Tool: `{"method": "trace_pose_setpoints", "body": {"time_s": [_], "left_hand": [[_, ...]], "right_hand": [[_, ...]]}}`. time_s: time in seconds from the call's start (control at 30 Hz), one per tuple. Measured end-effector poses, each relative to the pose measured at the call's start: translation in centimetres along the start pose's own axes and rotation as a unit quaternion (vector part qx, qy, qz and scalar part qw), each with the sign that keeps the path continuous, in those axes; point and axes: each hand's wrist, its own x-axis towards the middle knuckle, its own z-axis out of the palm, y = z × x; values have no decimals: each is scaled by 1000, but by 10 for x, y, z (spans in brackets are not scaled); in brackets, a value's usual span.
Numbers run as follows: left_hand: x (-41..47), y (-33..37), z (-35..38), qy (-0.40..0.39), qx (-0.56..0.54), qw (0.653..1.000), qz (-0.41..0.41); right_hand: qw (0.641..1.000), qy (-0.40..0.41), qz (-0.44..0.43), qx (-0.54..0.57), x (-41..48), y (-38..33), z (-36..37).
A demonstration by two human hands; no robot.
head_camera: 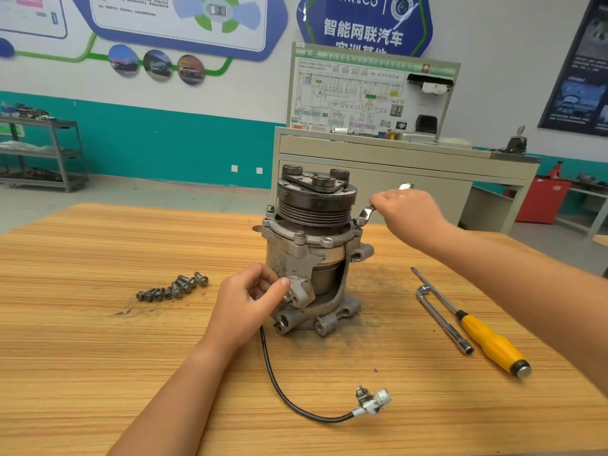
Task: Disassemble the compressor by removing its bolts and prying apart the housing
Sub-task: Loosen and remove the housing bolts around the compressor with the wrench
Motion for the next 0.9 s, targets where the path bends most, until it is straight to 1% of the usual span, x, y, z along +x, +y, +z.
{"method": "trace_pose_setpoints", "body": {"time_s": [0.07,0.1,0.17,0.23,0.27,0.33,0.4,0.43,0.47,0.57,0.63,0.8,0.9], "left_hand": [[1,-1,0,5,3,1000,-2],[1,-2,1,6,5,1000,-3],[2,-3,1,7,11,1000,-3],[2,-2,1,7,13,1000,-1],[2,-2,1,8,12,1000,1],[2,-2,1,10,14,1000,3],[2,-3,2,9,21,1000,5],[2,-3,2,9,23,1000,6],[2,-3,2,9,23,1000,6],[2,-4,2,10,23,1000,8],[1,-4,1,9,21,1000,8],[0,-3,1,14,17,1000,6],[1,-3,1,15,16,1000,4]], "right_hand": [[996,69,-16,62,9,-4,10],[995,72,-21,70,14,-5,12],[996,52,-20,64,19,-5,11],[994,66,19,81,18,0,6],[988,91,56,111,15,1,0],[960,137,124,209,5,5,-15],[936,158,146,280,-12,7,-31],[934,147,144,291,-22,6,-39],[941,119,135,287,-31,5,-44],[965,-24,128,227,-54,0,-56],[973,-85,124,176,-61,-6,-60],[982,-134,102,81,-59,-20,-68],[982,-169,82,28,-52,-25,-81]]}}
